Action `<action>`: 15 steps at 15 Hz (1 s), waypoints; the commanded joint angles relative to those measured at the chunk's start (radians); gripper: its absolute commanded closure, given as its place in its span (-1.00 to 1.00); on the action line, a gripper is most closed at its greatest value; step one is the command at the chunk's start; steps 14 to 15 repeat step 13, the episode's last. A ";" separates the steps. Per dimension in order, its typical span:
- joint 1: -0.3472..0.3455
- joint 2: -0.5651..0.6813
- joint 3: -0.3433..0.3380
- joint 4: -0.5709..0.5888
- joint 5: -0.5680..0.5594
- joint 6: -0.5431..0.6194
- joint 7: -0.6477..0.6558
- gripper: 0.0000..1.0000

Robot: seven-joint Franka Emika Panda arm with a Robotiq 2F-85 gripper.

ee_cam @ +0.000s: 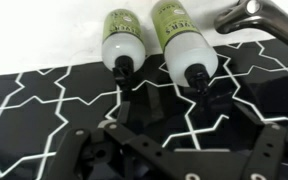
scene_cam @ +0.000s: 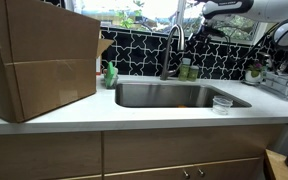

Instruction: Pick up the tall green bottle and move it to the left side of the short green bottle near the tap

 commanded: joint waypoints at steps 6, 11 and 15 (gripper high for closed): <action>0.077 -0.217 -0.119 -0.236 -0.133 -0.272 0.242 -1.00; 0.065 -0.201 -0.116 -0.220 -0.126 -0.223 0.227 -1.00; 0.068 -0.208 -0.116 -0.236 -0.127 -0.217 0.231 -1.00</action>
